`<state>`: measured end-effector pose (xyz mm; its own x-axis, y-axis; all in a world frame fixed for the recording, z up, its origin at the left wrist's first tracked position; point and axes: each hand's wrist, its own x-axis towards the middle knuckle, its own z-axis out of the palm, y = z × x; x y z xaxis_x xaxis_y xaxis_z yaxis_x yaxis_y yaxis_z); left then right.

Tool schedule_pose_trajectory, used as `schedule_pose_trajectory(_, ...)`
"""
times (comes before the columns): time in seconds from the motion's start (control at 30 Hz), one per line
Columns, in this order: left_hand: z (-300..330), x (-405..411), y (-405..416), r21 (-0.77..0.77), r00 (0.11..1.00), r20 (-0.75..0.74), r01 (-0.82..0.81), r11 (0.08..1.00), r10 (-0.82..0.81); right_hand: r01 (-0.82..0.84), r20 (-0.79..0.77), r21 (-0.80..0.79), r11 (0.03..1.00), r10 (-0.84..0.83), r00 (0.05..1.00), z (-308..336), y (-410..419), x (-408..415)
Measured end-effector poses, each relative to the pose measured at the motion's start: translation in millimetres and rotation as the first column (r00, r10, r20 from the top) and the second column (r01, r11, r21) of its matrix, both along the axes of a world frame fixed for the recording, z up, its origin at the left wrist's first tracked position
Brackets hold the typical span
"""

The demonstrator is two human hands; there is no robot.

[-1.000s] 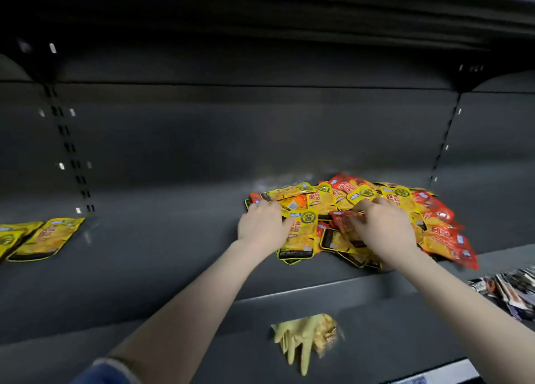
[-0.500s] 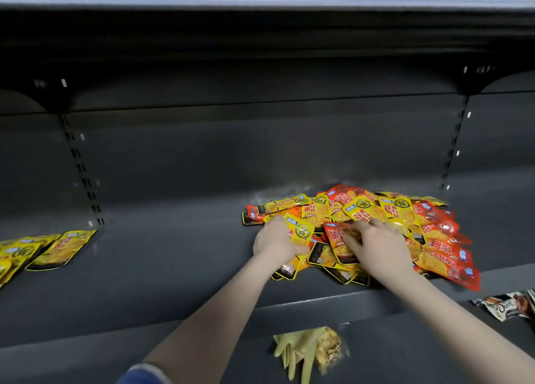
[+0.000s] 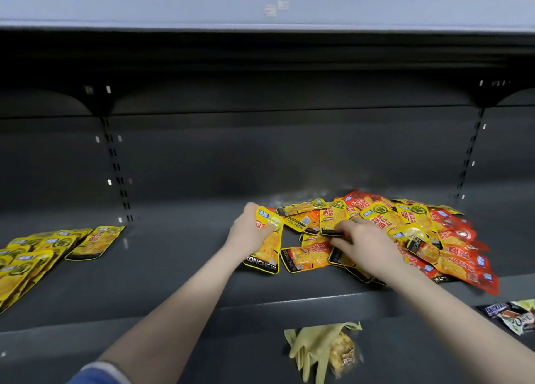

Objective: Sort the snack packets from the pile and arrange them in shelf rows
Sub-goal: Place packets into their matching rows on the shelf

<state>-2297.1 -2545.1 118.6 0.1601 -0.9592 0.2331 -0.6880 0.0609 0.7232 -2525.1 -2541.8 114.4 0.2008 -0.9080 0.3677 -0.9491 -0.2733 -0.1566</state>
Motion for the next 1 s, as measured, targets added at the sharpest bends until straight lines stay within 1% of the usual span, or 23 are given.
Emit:
schedule_pose_trajectory(0.17,-7.2,22.6,4.3,-0.012,1.0,0.023,-0.012,1.0,0.012,-0.183,-0.06,0.126,0.975,0.192,0.98,-0.3,-1.2,21.5)
schedule_pose_trajectory(0.23,-9.1,30.0,7.1,-0.005,1.0,0.01,-0.02,1.0,0.02,-0.203,-0.137,0.199,0.959,0.233,0.963,-1.3,-4.5,27.8)
schedule_pose_trajectory(0.3,-11.9,36.8,9.3,0.016,1.0,-0.026,-0.013,1.0,0.013,-0.167,-0.234,0.274,0.947,0.234,0.944,-2.9,-8.4,31.8)
schedule_pose_trajectory(0.4,-15.1,44.3,13.5,0.073,0.992,-0.127,0.02,0.997,-0.011,-0.057,-0.269,0.369,0.928,0.165,0.949,-1.4,-13.3,34.8)
schedule_pose_trajectory(0.5,-19.4,49.9,15.4,0.099,0.998,-0.063,0.002,0.995,0.004,0.027,-0.331,0.379,0.925,0.108,0.938,2.8,-16.4,38.0)
schedule_pose_trajectory(0.57,-20.9,52.7,17.1,0.117,0.997,-0.073,-0.004,0.993,0.012,0.044,-0.356,0.352,0.935,0.09,0.93,4.9,-17.8,39.4)
schedule_pose_trajectory(0.63,-21.8,55.3,18.9,0.176,0.983,-0.182,0.042,0.984,-0.009,0.024,-0.317,0.302,0.953,0.077,0.945,5.4,-19.3,39.5)
schedule_pose_trajectory(0.7,-21.6,58.0,21.0,0.264,0.942,-0.33,0.151,0.953,-0.058,-0.015,-0.261,0.219,0.976,0.073,0.963,4.0,-19.4,41.0)
schedule_pose_trajectory(0.77,-22.0,61.5,20.9,0.32,0.908,-0.411,0.223,0.921,-0.077,-0.049,-0.221,0.124,0.991,0.075,0.972,0.5,-18.6,44.8)
schedule_pose_trajectory(0.83,-21.8,64.4,19.8,0.316,0.887,-0.453,0.253,0.914,-0.089,-0.086,-0.151,0.072,0.994,0.096,0.984,-3.9,-19.1,48.9)
schedule_pose_trajectory(0.93,-20.3,67.9,19.8,0.264,0.859,-0.499,0.274,0.925,-0.112,-0.134,0.043,0.105,0.985,0.13,0.991,-7.3,-22.0,51.3)
schedule_pose_trajectory(1.0,-19.5,71.6,18.8,0.229,0.842,-0.523,0.284,0.931,-0.129,-0.144,0.104,0.124,0.982,0.132,0.986,-6.5,-23.8,52.0)
